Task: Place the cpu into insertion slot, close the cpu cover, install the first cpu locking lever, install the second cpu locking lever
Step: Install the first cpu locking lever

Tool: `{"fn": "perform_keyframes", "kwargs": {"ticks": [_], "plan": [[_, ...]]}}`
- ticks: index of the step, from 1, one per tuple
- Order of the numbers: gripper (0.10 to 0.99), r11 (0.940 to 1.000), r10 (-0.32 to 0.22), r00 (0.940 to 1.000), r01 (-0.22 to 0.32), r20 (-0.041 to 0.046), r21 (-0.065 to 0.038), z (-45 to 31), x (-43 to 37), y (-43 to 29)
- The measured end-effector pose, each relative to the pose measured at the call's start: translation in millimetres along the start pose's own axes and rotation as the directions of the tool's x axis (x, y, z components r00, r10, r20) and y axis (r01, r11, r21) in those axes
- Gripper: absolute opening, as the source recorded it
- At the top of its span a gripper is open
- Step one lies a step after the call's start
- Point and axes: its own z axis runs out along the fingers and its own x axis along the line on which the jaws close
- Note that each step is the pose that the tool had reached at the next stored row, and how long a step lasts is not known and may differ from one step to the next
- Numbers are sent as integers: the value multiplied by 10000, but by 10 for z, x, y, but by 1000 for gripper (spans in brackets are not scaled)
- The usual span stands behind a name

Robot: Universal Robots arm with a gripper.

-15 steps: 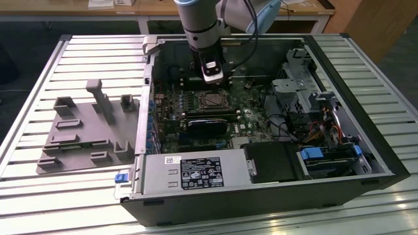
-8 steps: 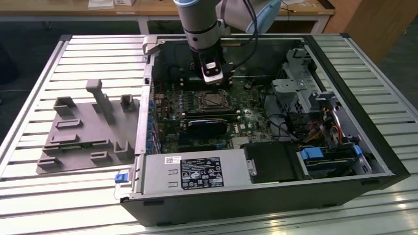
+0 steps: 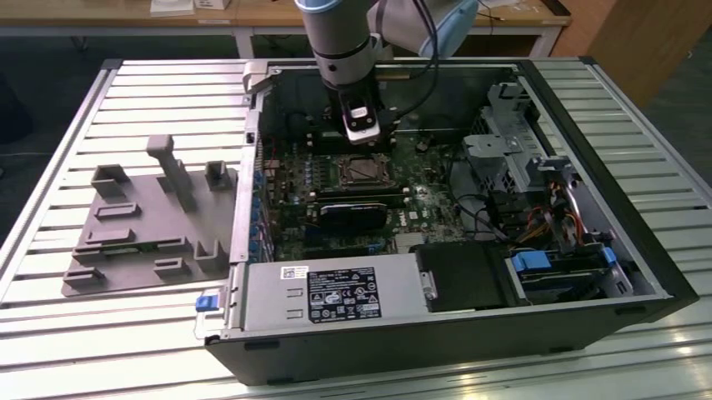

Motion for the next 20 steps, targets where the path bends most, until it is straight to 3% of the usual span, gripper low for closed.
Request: {"fn": "perform_keyframes", "kwargs": {"ticks": [11, 20], "plan": [[102, 10000, 1, 10000, -1, 1, -4, -42, -8, 9], [102, 10000, -4, 10000, 4, 36, -13, 14, 3, -4]]}}
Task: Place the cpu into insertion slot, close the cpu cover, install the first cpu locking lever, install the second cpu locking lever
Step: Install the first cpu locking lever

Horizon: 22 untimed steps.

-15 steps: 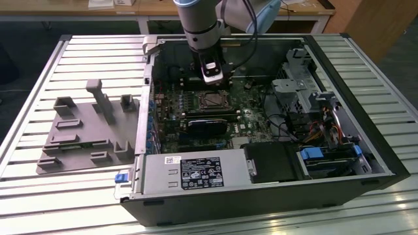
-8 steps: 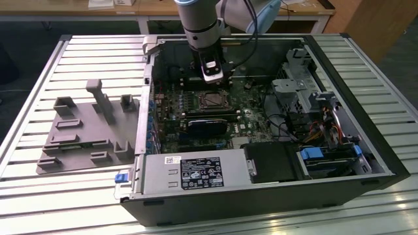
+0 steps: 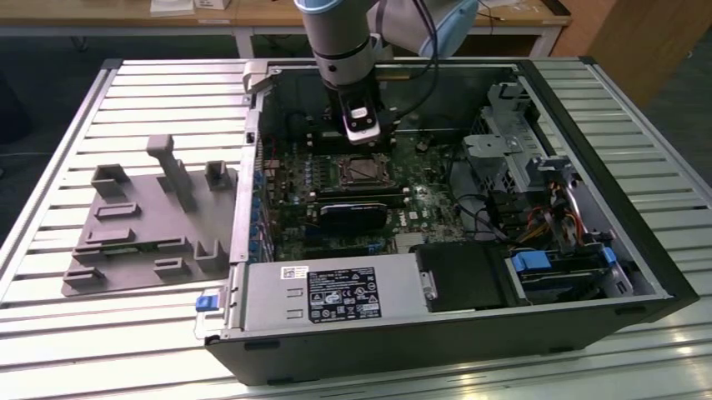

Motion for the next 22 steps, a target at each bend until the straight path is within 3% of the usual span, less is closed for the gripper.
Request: {"fn": "perform_keyframes", "kwargs": {"ticks": [6, 18, 22], "plan": [[102, 10000, 5, 10000, -5, 2, -35, -7, -3, 6], [102, 10000, 3, 10000, -3, -2, -20, -223, -42, 45], [102, 10000, 3, 10000, -3, -1, -23, -226, -43, 46]]}}
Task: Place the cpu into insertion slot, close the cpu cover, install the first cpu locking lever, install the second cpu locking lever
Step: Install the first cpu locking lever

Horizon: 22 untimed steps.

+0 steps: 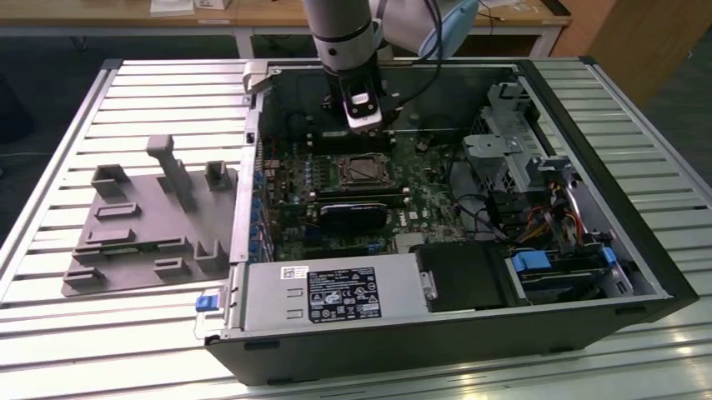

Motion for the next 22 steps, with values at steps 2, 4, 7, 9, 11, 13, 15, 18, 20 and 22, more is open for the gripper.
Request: {"fn": "perform_keyframes", "kwargs": {"ticks": [2, 4, 7, 9, 11, 13, 15, 18, 20, 22], "plan": [[102, 10000, 0, 10000, 0, -1, 2, -2, 0, 0], [102, 10000, -1, 10000, 1, -8, 13, -1, 0, 0], [102, 9997, -37, 10000, 38, -42, 244, 5, -4, 2], [102, 9990, -61, 9999, 65, -103, 447, 8, -12, 5], [102, 9976, -74, 9997, 91, -243, 689, 12, -25, 11], [102, 9953, -79, 9990, 120, -432, 956, 17, -42, 20], [102, 9921, -84, 9981, 159, -608, 1243, 22, -60, 28], [102, 9884, -95, 9974, 202, -715, 1507, 24, -76, 22], [102, 9879, -101, 9975, 208, -701, 1539, 24, -79, 16], [102, 9877, -104, 9975, 210, -695, 1548, 24, -81, 12]]}}
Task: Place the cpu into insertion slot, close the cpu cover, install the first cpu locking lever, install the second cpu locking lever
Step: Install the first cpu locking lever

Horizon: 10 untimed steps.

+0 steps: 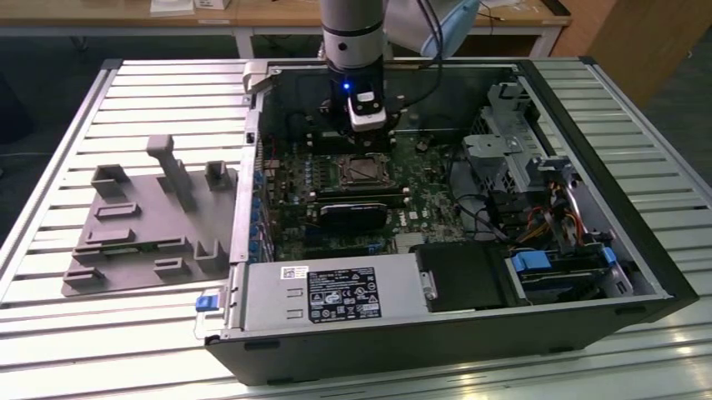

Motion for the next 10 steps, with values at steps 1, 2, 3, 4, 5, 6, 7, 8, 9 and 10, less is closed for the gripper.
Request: {"fn": "perform_keyframes", "kwargs": {"ticks": [1, 2, 3, 4, 5, 6, 7, 8, 9, 10], "plan": [[102, 10000, 0, 10000, 0, 1, 2, 1, -1, -1], [102, 10000, 0, 10000, 0, 1, 4, 2, -7, -4], [102, 10000, -1, 10000, 1, 1, 5, 4, -15, -8], [102, 10000, -1, 10000, 1, 2, 5, 6, -23, -13], [102, 10000, -3, 10000, 3, 3, 5, 7, -31, -22], [102, 10000, -8, 10000, 8, 3, 8, 8, -39, -30], [102, 10000, -17, 10000, 17, 8, 16, 9, -45, -37], [102, 10000, -34, 10000, 34, 15, 30, 11, -49, -41], [102, 10000, -58, 10000, 58, 26, 55, 12, -51, -43], [102, 9999, -94, 9999, 93, 39, 92, 13, -52, -45]]}}
